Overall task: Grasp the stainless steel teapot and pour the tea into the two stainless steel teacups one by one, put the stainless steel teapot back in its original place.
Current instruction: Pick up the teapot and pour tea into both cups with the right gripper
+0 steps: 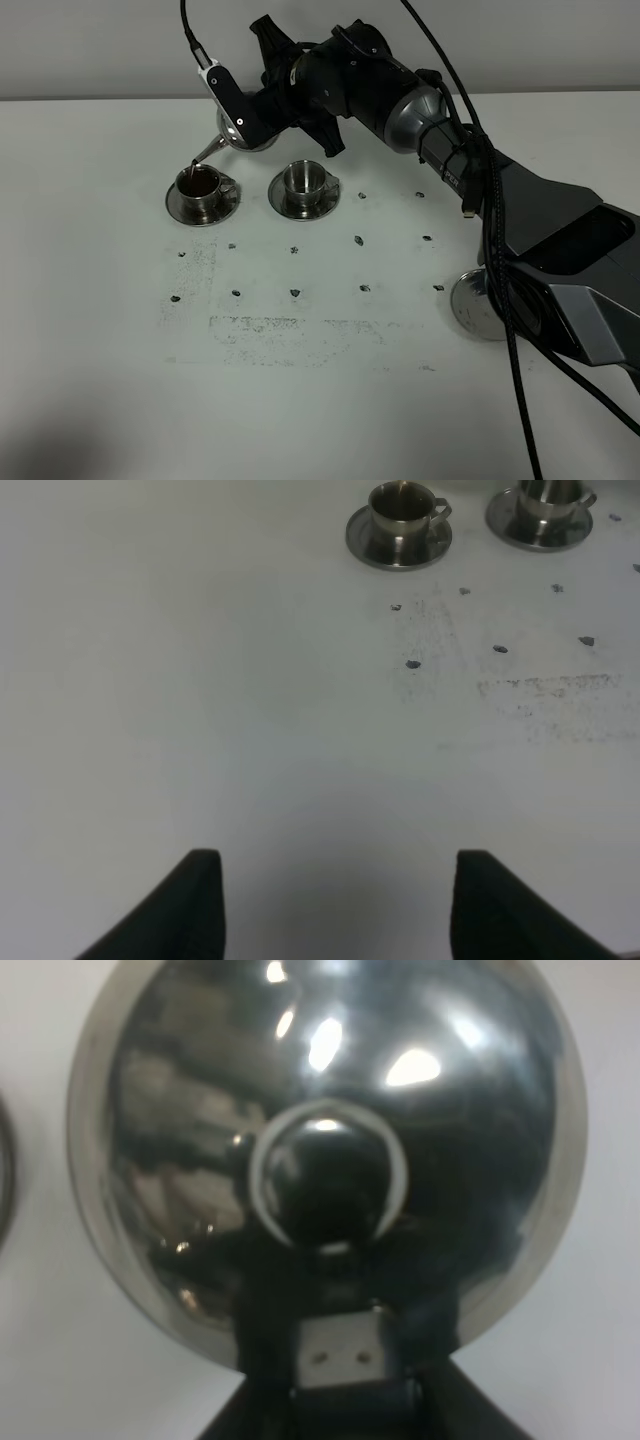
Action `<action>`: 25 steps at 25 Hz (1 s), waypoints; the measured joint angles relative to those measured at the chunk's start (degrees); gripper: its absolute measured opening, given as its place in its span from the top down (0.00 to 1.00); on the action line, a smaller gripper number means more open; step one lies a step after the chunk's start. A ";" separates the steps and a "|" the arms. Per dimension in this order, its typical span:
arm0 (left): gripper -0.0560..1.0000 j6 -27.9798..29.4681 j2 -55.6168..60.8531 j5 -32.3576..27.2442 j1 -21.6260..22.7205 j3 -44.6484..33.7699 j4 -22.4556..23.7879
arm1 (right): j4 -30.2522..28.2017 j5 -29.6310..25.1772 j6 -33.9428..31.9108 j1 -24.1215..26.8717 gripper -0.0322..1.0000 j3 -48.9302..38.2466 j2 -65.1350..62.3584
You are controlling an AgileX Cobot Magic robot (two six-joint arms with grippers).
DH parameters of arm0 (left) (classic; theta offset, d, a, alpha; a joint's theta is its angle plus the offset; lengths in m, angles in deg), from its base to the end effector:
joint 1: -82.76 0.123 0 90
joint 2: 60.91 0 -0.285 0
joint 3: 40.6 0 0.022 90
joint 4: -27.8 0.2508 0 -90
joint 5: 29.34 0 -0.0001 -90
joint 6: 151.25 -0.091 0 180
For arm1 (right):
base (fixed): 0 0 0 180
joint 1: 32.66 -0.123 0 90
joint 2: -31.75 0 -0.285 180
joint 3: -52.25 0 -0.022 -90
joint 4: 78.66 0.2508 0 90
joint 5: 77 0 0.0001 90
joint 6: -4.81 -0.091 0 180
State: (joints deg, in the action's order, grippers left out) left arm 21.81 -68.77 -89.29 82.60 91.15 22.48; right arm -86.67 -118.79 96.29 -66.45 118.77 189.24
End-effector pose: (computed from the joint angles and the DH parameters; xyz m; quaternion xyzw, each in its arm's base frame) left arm -0.0049 -0.0073 0.2803 0.0540 0.8457 -0.0150 0.5307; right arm 0.4877 0.3162 0.1886 -0.8251 0.3943 -0.2485 0.3195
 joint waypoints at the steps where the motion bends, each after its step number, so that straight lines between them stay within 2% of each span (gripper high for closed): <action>1: 0.48 0.00 0.00 0.00 0.00 0.00 0.00 | 0.29 -0.15 0.00 0.27 0.76 0.00 0.00; 8: 0.48 0.00 0.00 0.00 0.00 0.00 0.00 | 3.70 -2.32 -0.07 1.29 0.76 0.00 0.00; 12: 0.48 0.00 0.00 0.00 0.00 0.00 0.00 | 4.45 -3.89 -2.47 1.36 0.76 0.00 -0.46; 17: 0.48 0.00 0.00 0.00 0.00 0.00 0.00 | 5.94 -8.03 -8.45 1.56 0.76 0.00 -4.15; 22: 0.48 0.00 0.00 0.00 0.00 0.00 0.00 | 6.93 -13.07 -17.37 1.13 0.76 -0.14 -9.59; 25: 0.48 0.00 0.00 0.00 0.00 0.00 0.00 | 7.58 -12.86 -21.38 0.29 0.76 -6.21 -14.43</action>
State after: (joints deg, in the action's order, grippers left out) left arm 21.81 -68.77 -89.29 82.60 91.15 22.48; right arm -79.08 -131.65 74.92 -66.17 112.56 174.81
